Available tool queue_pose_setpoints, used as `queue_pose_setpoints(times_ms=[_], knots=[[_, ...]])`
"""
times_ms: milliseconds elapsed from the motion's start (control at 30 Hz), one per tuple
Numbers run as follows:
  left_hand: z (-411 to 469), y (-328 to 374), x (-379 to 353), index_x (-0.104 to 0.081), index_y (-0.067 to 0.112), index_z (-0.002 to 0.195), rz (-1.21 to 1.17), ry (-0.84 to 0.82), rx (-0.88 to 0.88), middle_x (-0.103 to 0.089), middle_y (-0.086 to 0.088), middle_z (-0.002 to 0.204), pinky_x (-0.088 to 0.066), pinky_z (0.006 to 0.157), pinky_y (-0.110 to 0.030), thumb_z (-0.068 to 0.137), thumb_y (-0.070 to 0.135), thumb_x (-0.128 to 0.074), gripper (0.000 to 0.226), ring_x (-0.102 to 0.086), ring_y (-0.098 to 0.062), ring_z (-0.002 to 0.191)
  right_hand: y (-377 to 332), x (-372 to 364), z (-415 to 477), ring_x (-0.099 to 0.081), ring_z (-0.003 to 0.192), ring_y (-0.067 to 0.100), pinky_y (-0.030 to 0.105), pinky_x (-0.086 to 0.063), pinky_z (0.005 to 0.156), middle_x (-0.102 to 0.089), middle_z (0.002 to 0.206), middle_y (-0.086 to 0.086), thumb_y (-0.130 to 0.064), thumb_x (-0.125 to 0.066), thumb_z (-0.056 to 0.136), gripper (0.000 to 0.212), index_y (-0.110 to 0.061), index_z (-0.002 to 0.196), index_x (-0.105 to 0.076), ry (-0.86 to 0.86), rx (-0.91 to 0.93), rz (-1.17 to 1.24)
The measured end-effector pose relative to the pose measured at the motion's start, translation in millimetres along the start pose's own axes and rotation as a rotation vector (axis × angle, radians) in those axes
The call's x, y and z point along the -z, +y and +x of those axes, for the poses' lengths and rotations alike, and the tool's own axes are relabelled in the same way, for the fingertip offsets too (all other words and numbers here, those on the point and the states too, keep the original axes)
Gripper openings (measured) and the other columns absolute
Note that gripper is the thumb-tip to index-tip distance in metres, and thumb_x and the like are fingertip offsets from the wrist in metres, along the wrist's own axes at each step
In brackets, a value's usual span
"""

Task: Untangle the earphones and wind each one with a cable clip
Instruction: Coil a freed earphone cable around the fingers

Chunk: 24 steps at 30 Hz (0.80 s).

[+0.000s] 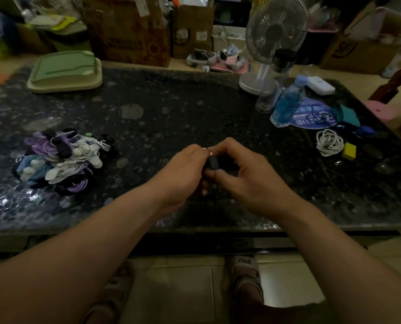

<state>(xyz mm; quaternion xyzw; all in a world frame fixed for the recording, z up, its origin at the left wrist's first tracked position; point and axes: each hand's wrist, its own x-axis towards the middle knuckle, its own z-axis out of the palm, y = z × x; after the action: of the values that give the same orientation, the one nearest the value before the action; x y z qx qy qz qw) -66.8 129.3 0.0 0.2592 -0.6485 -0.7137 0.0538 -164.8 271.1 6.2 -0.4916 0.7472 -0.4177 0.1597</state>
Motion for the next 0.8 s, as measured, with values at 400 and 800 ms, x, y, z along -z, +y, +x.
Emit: queue_pose_setpoints(times_ms=[400, 800], knots=[[-2.8, 6.2, 19.8, -0.061, 0.005, 0.119, -0.260, -0.342, 0.093, -0.058, -0.006, 0.083, -0.053, 0.064, -0.030, 0.107, 0.026, -0.049, 0.027, -0.053, -0.014, 0.069, 3.5, 10.8, 4.6, -0.063, 0.078, 0.031, 0.052, -0.055, 0.074, -0.066, 0.088, 0.011, -0.023, -0.072, 0.097, 0.015, -0.015, 0.100, -0.059, -0.026, -0.097, 0.180], [-2.9, 4.4, 25.6, -0.052, 0.008, 0.120, -0.304, -0.416, 0.031, -0.061, -0.006, 0.089, -0.049, 0.060, -0.025, 0.103, 0.018, -0.056, 0.020, -0.049, -0.010, 0.067, -10.7, 13.5, 1.9, -0.059, 0.084, 0.028, 0.063, -0.054, 0.082, -0.060, 0.098, 0.036, -0.026, -0.076, 0.082, 0.027, -0.017, 0.079, -0.050, 0.001, -0.157, 0.324]])
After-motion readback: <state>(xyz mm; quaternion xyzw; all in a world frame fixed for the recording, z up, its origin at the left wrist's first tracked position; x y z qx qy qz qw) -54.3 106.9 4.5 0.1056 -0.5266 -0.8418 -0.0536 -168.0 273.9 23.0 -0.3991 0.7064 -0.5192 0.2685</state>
